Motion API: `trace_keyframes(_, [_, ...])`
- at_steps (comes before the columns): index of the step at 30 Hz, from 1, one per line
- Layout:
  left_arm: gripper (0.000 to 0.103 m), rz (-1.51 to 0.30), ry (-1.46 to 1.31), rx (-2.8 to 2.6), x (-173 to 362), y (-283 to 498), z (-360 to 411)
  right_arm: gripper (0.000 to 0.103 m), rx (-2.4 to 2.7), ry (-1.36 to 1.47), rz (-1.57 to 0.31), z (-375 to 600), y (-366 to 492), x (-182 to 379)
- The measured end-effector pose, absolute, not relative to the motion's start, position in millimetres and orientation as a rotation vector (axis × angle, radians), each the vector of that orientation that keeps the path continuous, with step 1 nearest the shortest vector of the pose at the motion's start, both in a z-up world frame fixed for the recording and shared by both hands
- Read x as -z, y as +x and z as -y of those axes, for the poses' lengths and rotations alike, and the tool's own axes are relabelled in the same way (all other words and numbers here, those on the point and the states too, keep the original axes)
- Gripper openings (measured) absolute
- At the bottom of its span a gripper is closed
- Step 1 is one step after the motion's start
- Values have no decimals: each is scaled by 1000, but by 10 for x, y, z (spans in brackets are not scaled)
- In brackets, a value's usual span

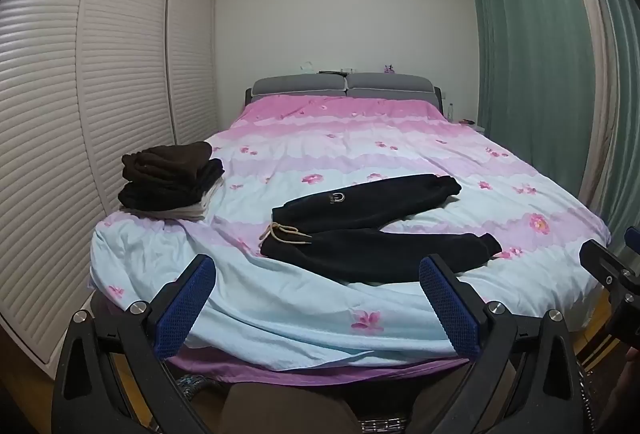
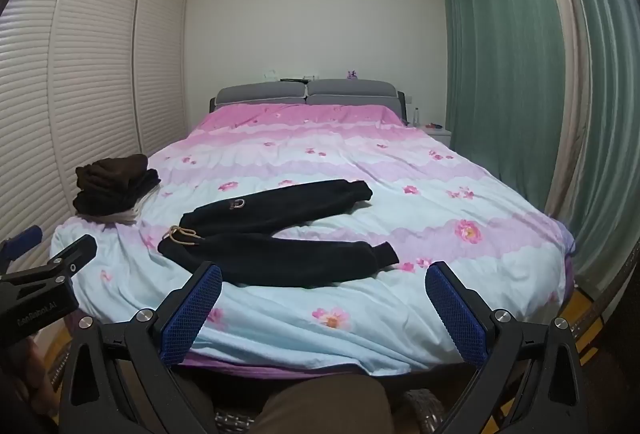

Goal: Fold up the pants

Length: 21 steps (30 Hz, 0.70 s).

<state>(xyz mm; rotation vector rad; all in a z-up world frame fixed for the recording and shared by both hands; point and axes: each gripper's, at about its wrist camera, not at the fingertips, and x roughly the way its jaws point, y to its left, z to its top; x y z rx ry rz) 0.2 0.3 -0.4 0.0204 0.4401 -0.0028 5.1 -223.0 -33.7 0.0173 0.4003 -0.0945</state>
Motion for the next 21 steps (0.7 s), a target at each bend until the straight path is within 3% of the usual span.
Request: trace_keyframes(21, [103, -441, 41, 15, -13, -1, 37, 103, 98, 17, -386, 2230, 31, 305])
